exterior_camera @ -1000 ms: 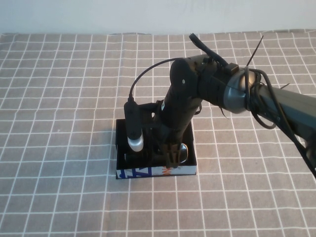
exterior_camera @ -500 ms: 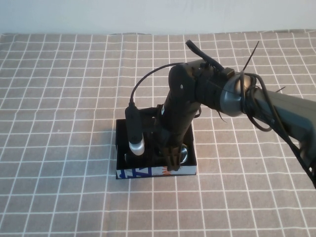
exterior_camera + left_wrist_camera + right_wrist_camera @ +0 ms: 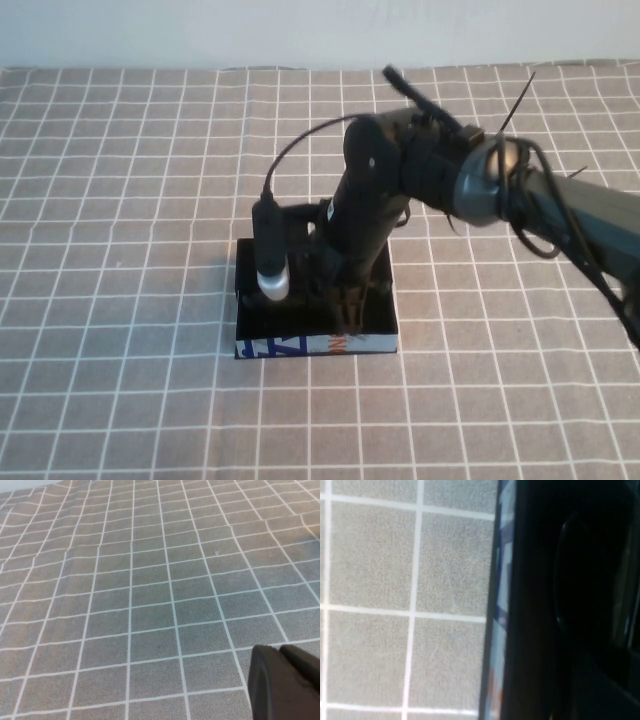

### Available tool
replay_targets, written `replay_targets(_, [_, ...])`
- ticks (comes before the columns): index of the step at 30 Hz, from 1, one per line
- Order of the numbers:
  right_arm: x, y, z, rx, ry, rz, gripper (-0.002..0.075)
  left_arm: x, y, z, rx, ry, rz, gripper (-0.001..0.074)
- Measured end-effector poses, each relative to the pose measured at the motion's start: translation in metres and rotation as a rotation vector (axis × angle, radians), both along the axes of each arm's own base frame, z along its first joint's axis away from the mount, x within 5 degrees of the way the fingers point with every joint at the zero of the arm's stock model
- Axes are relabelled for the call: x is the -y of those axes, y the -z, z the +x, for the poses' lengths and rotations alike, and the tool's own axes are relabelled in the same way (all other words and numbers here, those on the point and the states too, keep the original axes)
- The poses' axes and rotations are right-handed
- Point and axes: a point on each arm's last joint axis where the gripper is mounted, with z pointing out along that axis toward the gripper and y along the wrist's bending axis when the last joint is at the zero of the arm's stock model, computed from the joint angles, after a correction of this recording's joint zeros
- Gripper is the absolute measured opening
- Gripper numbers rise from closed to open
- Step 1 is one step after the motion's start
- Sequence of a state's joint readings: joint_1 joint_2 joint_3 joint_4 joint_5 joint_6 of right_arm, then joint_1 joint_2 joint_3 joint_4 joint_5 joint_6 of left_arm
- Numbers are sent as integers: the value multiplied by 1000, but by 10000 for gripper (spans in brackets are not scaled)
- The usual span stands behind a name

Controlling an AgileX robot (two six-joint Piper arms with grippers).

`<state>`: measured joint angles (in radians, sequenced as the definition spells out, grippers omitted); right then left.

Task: Take glasses out of glasses case
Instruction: Pick up the glasses from the glasses case

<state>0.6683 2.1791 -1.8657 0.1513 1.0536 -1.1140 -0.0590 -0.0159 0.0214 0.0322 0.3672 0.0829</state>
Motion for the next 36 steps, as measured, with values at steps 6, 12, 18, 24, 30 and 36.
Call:
replay_targets(6, [3,-45,-6,20,24,43,58,0,0,0,0,0,0,-4])
replay_targets(12, [8,-79,-13,-17,141,77,58,0,0,0,0,0,0,-4])
replay_targets(18, [11,-91,-17,-63,286,106,58,0,0,0,0,0,0,-5])
replay_targets(24, [16,-92,-14,-90,486,91,58,0,0,0,0,0,0,-4])
replay_targets(30, [31,-92,-3,-134,721,108,58,0,0,0,0,0,0,-4])
replay_targets(36, [74,-97,26,-270,923,218,58,0,0,0,0,0,0,-4])
